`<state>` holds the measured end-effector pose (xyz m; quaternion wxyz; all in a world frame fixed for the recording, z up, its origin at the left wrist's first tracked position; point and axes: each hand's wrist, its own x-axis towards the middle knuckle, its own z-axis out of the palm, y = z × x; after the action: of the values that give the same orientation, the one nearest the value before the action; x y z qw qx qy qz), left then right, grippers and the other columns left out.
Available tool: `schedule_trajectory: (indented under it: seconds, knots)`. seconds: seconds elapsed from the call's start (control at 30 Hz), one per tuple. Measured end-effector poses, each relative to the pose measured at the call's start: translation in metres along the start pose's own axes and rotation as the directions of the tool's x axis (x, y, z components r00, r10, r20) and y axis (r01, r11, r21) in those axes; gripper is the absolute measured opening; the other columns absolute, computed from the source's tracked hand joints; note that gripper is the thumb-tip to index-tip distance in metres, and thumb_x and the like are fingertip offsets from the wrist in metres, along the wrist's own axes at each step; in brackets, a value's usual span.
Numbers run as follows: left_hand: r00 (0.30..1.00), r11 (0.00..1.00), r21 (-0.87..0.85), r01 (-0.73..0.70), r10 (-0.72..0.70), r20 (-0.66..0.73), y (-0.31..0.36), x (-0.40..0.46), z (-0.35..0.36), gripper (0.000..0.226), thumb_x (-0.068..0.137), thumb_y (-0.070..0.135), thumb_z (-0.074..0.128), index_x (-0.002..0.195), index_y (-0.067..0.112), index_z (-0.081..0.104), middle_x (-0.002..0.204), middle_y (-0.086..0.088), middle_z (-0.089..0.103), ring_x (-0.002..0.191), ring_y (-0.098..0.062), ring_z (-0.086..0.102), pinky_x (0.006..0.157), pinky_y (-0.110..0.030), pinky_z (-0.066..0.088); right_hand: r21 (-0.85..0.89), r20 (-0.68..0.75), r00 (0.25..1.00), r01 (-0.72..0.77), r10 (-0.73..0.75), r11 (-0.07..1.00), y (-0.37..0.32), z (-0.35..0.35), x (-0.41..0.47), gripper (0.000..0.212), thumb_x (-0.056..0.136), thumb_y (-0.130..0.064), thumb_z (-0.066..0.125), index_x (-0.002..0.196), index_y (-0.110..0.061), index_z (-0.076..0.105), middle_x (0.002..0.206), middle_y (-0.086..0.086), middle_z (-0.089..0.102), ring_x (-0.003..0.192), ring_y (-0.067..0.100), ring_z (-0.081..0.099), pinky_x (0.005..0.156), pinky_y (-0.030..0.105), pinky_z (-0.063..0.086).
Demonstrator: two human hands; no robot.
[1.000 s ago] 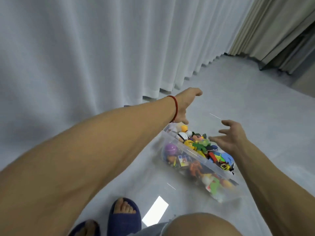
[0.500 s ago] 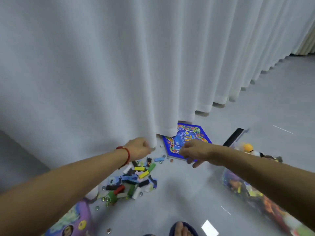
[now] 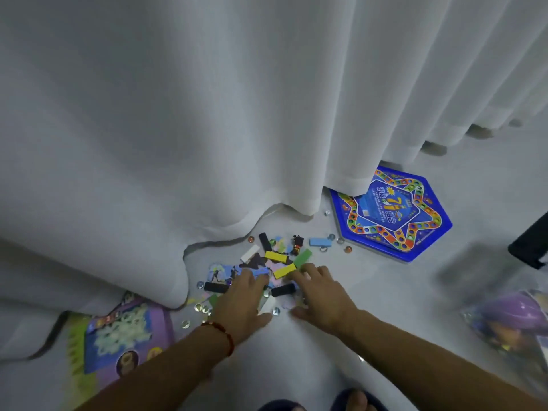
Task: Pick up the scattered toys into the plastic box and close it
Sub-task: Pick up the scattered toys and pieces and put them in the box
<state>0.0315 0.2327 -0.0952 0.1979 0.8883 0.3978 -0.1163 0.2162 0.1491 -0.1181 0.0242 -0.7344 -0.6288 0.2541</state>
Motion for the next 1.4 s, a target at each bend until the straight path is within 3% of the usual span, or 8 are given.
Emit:
schedule_trajectory:
  seconds: [0.13,0.43,0.8,1.1,1.17,1.23,1.3,1.4]
  knots:
    - [0.999,0.998,-0.065,0.017,-0.02,-0.041,-0.002,-0.009,0.03,0.068,0.078,0.051,0.068,0.135,0.029,0.037,0.128,0.001,0.035,0.118,-0.019,0.04,0.094,-0.035,0.046,-0.091,-0.166,0.984,0.044,-0.059,0.995,-0.003,0.038,0.0,0.052,0.087,-0.049,0.063,0.134,-0.036,0.044,0.143,-0.003,0.039,0.125,0.026,0.041,0.093,0.04,0.05]
    - [0.997,0.994,-0.112,-0.004,-0.005,-0.079,-0.014,0.003,0.041,0.048,0.086,0.03,0.068,0.131,0.029,0.051,0.124,0.003,0.048,0.113,-0.016,0.046,0.094,-0.031,0.045,0.097,-0.323,0.946,0.009,0.023,0.995,-0.004,0.057,-0.006,0.029,0.1,-0.027,0.057,0.129,-0.029,0.058,0.137,-0.001,0.047,0.121,0.022,0.042,0.102,0.032,0.047]
    - [0.989,0.993,-0.074,-0.096,0.087,-0.119,-0.019,0.012,0.04,0.037,0.093,0.014,0.058,0.128,0.024,0.054,0.12,-0.002,0.051,0.107,-0.02,0.052,0.089,-0.028,0.047,0.447,-0.285,0.903,-0.171,0.321,0.878,-0.002,0.056,0.005,0.027,0.091,-0.016,0.071,0.117,-0.024,0.071,0.117,-0.001,0.055,0.11,0.017,0.051,0.091,0.015,0.037]
    - [0.99,0.995,-0.098,0.033,-0.046,-0.133,-0.01,0.012,0.048,0.055,0.088,0.014,0.068,0.137,0.028,0.048,0.131,-0.001,0.048,0.118,-0.019,0.046,0.099,-0.028,0.045,0.338,-0.278,0.938,-0.108,0.209,0.935,-0.007,0.045,0.009,0.015,0.093,-0.017,0.068,0.105,-0.026,0.07,0.099,-0.003,0.068,0.094,0.017,0.055,0.085,0.029,0.05]
    - [0.99,0.995,-0.104,0.006,-0.02,-0.137,-0.012,0.013,0.048,0.051,0.085,0.011,0.07,0.132,0.026,0.054,0.126,-0.002,0.052,0.114,-0.02,0.05,0.096,-0.029,0.047,0.532,-0.224,0.925,-0.149,0.308,0.834,-0.003,0.033,0.007,0.013,0.09,-0.015,0.071,0.098,-0.025,0.072,0.095,-0.007,0.069,0.091,0.013,0.059,0.082,0.026,0.051]
    - [0.987,0.994,-0.096,-0.048,0.033,-0.158,-0.015,0.014,0.046,0.04,0.083,0.009,0.071,0.121,0.021,0.064,0.117,-0.005,0.059,0.106,-0.024,0.056,0.09,-0.032,0.049,0.768,-0.128,0.896,-0.182,0.425,0.614,0.002,0.018,0.004,0.014,0.086,-0.016,0.075,0.095,-0.028,0.073,0.095,-0.008,0.071,0.092,0.012,0.061,0.078,0.024,0.05]
    - [0.98,0.992,-0.096,-0.082,0.063,-0.188,-0.018,0.015,0.045,0.034,0.076,0.001,0.074,0.107,0.016,0.072,0.104,-0.009,0.065,0.094,-0.029,0.063,0.08,-0.034,0.054,0.948,0.017,0.874,-0.168,0.485,0.271,0.007,0.002,-0.005,0.022,0.084,-0.017,0.079,0.103,-0.025,0.074,0.097,0.001,0.072,0.084,0.016,0.063,0.069,0.027,0.051]
    - [0.977,0.99,-0.116,-0.074,0.048,-0.21,-0.022,0.017,0.046,0.038,0.065,-0.008,0.078,0.097,0.014,0.076,0.094,-0.011,0.068,0.083,-0.03,0.067,0.074,-0.033,0.056,0.963,0.228,0.865,-0.131,0.448,-0.236,0.016,-0.015,-0.019,0.026,0.087,-0.011,0.074,0.113,-0.01,0.072,0.095,0.009,0.071,0.073,0.015,0.058,0.06,0.025,0.045]
